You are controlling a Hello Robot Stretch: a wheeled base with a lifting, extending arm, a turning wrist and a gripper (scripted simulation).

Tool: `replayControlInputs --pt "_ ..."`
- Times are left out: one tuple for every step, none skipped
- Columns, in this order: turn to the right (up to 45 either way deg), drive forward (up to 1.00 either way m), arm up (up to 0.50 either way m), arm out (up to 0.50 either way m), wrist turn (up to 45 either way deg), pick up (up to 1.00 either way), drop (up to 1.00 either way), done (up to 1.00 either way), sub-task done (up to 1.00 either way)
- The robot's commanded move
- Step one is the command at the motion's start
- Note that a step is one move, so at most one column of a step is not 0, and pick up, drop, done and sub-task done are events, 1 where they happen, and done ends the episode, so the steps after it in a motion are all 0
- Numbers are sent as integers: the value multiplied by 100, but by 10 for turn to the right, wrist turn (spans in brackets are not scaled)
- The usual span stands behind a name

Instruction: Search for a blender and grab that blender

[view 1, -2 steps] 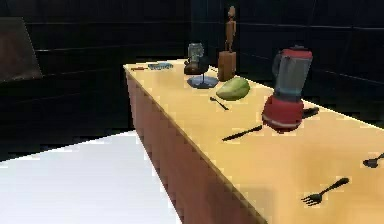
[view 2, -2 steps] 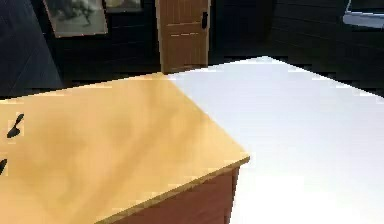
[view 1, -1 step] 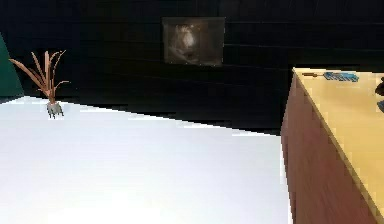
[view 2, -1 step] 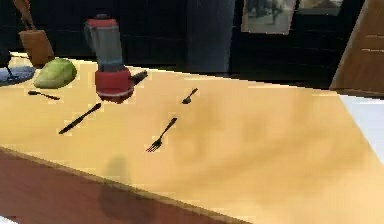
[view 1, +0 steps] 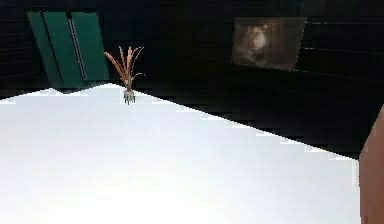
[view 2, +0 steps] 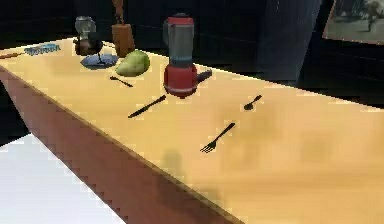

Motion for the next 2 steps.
replayControlInputs --pt "390 0 0 0 0 0 0 0 0" --pt "0 55 0 0 0 0 0 0 0"
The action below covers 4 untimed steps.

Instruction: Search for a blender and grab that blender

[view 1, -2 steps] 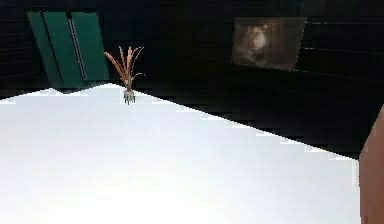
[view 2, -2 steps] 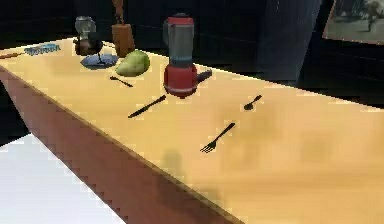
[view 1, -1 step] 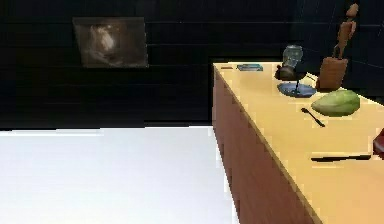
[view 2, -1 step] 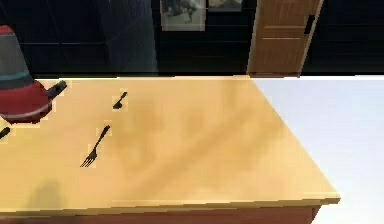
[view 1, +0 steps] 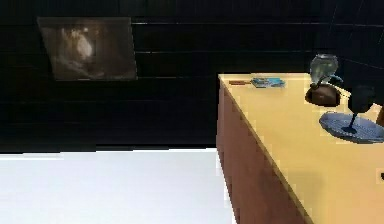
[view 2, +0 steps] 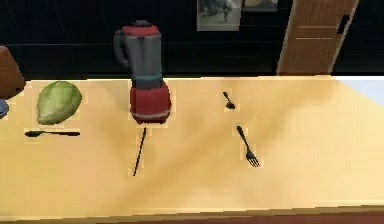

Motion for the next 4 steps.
replayControlInputs --pt "-90 0 0 0 0 0 0 0 0" --pt "360 0 0 0 0 0 0 0 0" --pt "0 25 0 0 0 0 0 0 0" --pt "-180 0 0 0 0 0 0 0 0"
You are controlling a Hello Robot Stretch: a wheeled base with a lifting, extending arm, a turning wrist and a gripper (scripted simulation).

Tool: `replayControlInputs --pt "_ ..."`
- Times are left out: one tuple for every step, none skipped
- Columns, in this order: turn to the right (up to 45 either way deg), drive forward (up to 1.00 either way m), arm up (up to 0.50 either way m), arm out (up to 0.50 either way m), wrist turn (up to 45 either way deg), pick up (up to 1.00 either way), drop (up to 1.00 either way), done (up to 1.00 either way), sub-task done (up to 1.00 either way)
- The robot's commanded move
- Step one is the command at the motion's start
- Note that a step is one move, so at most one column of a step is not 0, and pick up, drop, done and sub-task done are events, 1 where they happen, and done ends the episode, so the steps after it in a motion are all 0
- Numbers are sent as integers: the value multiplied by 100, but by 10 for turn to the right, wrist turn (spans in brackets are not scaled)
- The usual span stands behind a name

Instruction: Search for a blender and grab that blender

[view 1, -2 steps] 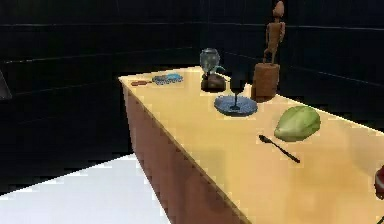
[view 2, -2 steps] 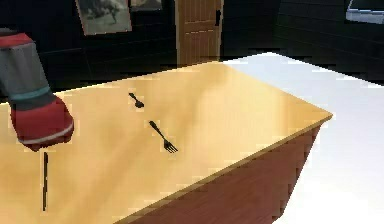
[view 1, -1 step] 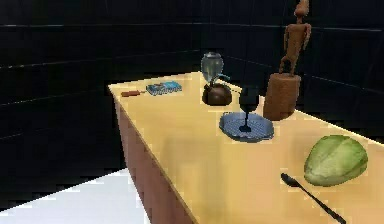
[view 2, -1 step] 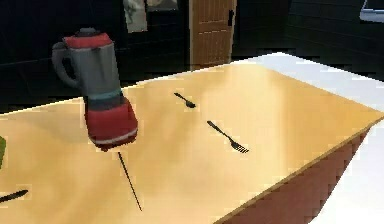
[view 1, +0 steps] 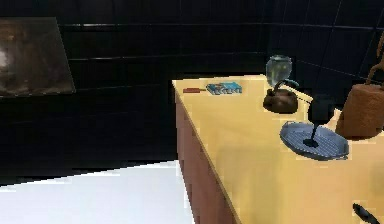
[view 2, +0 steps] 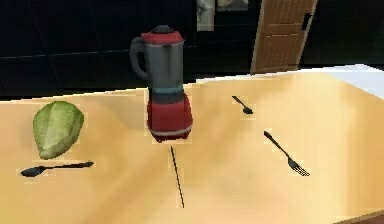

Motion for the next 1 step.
replayControlInputs --pt "0 0 50 0 0 0 0 0 0"
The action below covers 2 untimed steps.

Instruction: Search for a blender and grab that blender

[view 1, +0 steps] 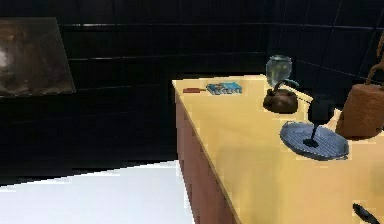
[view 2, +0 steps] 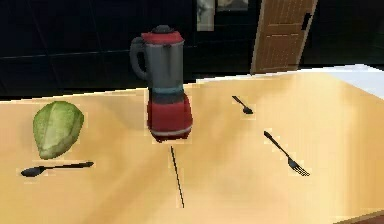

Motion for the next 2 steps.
replayControlInputs --pt "0 0 38 0 0 0 0 0 0" --pt "0 0 0 28 0 0 0 0 0"
